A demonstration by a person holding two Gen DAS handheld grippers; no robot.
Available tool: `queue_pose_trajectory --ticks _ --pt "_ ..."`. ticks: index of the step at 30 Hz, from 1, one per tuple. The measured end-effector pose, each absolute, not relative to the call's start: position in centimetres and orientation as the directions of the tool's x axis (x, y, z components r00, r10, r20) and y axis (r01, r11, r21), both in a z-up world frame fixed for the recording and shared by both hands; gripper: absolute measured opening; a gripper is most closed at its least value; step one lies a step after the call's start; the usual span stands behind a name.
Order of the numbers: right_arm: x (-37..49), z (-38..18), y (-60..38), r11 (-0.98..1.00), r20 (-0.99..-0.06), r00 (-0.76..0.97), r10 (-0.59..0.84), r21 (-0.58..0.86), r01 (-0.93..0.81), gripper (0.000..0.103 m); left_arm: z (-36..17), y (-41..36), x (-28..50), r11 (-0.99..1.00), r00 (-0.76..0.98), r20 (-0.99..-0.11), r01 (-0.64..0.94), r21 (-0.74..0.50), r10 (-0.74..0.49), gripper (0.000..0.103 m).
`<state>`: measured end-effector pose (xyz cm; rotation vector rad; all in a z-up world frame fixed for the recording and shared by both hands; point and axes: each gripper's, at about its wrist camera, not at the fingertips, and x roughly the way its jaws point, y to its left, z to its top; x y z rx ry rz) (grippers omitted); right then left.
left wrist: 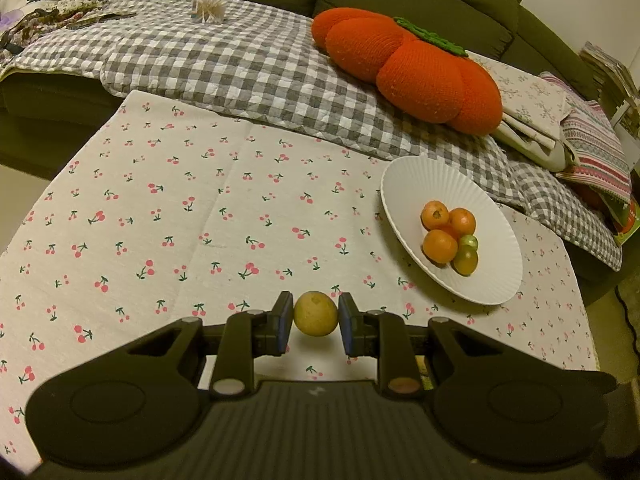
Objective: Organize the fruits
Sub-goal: 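Grasp a yellow fruit with the left gripper while the right gripper grasps a green lime, then carry the yellow fruit and green lime over the white plate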
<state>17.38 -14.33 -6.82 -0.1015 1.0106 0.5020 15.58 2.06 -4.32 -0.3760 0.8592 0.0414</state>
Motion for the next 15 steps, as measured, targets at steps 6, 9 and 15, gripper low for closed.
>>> queue_pose_trajectory --ticks 6,9,15 --pt "18.0 -5.7 -16.9 0.906 -0.823 0.434 0.366 0.208 -0.369 0.032 -4.1 1.6 15.4 0.937 0.661 -0.741 -0.17 -0.305 -0.121 0.022" --pt "17.8 -4.5 -17.8 0.905 -0.803 0.452 0.389 0.241 -0.352 0.032 -3.8 1.1 15.4 0.942 0.669 -0.732 -0.151 -0.298 -0.124 0.022" --pt "17.5 -2.6 -18.9 0.901 -0.772 0.485 0.41 0.261 -0.347 0.032 -3.3 0.0 15.3 0.952 0.678 -0.722 -0.113 -0.285 -0.135 0.022"
